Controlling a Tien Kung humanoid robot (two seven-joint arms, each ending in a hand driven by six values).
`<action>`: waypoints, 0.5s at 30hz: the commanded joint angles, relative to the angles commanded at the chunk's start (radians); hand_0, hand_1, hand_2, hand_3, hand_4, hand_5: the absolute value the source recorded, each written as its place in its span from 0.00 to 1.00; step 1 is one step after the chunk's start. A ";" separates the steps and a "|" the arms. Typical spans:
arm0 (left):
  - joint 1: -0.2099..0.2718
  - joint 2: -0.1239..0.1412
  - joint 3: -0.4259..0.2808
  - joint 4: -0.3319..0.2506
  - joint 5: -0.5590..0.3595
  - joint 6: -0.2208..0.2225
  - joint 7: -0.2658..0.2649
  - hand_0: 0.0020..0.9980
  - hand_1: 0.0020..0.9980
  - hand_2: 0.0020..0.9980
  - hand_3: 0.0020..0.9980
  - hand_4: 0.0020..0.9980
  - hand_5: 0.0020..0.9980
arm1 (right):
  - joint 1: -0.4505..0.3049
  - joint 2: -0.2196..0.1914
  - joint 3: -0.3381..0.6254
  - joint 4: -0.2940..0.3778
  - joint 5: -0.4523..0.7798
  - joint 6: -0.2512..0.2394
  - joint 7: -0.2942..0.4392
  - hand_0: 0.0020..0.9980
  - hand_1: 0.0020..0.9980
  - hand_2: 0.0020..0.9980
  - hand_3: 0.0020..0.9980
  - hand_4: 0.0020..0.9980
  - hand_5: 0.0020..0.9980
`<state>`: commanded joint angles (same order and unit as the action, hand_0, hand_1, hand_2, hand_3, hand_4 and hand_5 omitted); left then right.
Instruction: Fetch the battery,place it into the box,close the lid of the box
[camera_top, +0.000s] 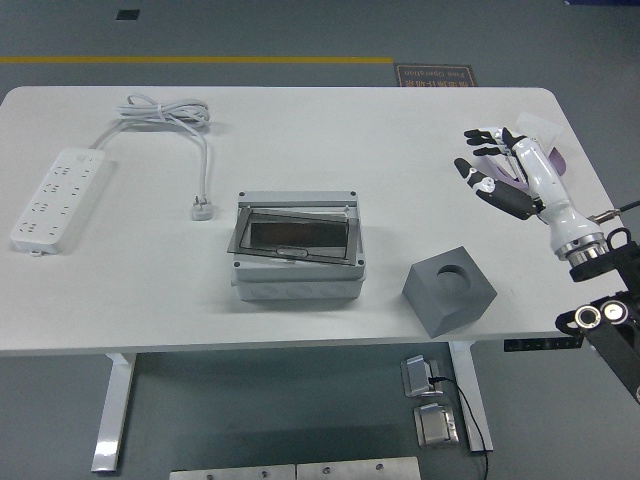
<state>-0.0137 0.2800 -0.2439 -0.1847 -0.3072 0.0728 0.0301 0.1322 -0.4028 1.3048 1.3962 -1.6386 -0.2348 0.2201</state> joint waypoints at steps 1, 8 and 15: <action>0.000 0.001 0.001 0.000 -0.001 0.000 0.000 0.63 0.71 0.65 0.63 0.70 0.11 | -0.015 -0.002 0.020 0.007 -0.012 0.001 -0.012 0.72 0.66 0.70 0.72 0.77 0.63; -0.003 0.010 -0.001 0.000 0.001 0.000 0.000 0.63 0.71 0.65 0.63 0.70 0.10 | -0.083 -0.074 0.153 0.123 -0.143 0.138 -0.183 0.69 0.65 0.69 0.72 0.78 0.64; -0.003 0.014 0.008 0.001 -0.014 -0.001 0.000 0.63 0.71 0.65 0.63 0.70 0.11 | -0.141 -0.174 0.204 0.227 -0.037 0.334 -0.393 0.60 0.56 0.65 0.67 0.77 0.63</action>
<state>-0.0172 0.2937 -0.2355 -0.1840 -0.3215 0.0715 0.0304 -0.0088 -0.5764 1.5091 1.6228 -1.6755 0.0991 -0.1727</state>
